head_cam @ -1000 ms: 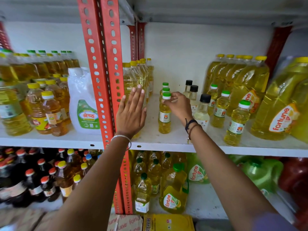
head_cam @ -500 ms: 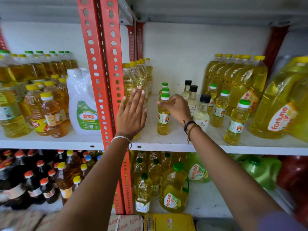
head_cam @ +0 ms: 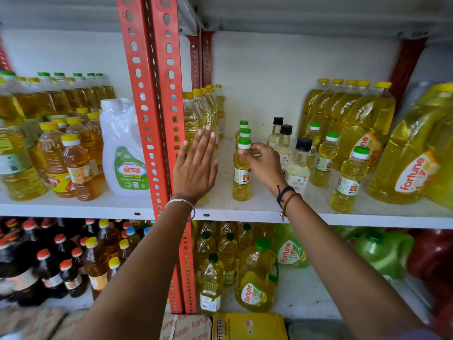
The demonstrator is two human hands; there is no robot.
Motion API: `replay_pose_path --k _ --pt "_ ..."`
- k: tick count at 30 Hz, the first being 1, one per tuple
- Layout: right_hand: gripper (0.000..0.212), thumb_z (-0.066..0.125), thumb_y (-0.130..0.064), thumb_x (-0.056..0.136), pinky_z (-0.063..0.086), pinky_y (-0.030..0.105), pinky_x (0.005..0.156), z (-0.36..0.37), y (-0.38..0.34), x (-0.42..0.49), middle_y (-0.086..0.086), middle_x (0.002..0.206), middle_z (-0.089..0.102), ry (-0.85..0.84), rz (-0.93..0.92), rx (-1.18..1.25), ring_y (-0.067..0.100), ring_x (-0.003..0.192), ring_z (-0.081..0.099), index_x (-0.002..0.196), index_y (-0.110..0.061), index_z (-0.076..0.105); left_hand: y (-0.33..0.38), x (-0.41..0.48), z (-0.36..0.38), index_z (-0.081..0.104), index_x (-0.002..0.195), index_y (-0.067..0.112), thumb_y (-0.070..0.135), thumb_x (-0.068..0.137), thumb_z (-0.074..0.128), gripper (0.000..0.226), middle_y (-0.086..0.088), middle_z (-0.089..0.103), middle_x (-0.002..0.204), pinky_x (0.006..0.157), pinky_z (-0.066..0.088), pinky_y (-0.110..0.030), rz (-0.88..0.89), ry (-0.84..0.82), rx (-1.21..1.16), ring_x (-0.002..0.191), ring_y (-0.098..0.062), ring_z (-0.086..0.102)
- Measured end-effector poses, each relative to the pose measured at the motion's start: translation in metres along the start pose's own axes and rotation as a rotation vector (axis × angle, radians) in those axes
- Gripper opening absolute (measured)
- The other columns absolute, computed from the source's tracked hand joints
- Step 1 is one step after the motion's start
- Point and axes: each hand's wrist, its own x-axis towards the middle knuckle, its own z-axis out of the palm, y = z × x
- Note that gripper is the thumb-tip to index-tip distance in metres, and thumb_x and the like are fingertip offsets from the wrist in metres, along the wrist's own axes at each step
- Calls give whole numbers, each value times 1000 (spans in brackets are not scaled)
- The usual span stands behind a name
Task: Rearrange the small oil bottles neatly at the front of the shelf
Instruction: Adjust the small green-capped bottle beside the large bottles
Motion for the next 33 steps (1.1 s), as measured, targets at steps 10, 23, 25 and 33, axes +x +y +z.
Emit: replay_pose_path --k 10,23,25,33 --pt "31 66 -34 83 42 25 77 -7 -7 -18 6 108 70 31 3 1 10 93 57 105 -12 67 0 1 -2 27 148 6 31 98 29 56 -12 29 154 118 0 -36 -1 -13 -7 143 -22 20" --pt "31 66 -38 82 42 24 72 -9 -9 -26 3 106 70 50 2 -10 10 92 59 103 -15 67 1 1 -3 27 149 6 32 98 27 56 -12 29 155 118 0 -36 -14 -33 -17 144 -22 19" --pt "32 66 -39 82 43 25 74 -9 -9 -27 3 106 70 52 2 -6 10 93 59 104 -15 66 1 0 -3 27 148 6 32 98 27 56 -12 29 154 118 1 -36 -15 -30 -21 144 -22 20" --pt "39 64 -47 81 48 27 74 -7 -6 -31 2 108 70 74 -15 -34 12 94 61 103 -15 66 0 0 -2 27 149 6 31 98 30 57 -11 28 155 118 -1 -36 -10 -18 -11 145 -21 19"
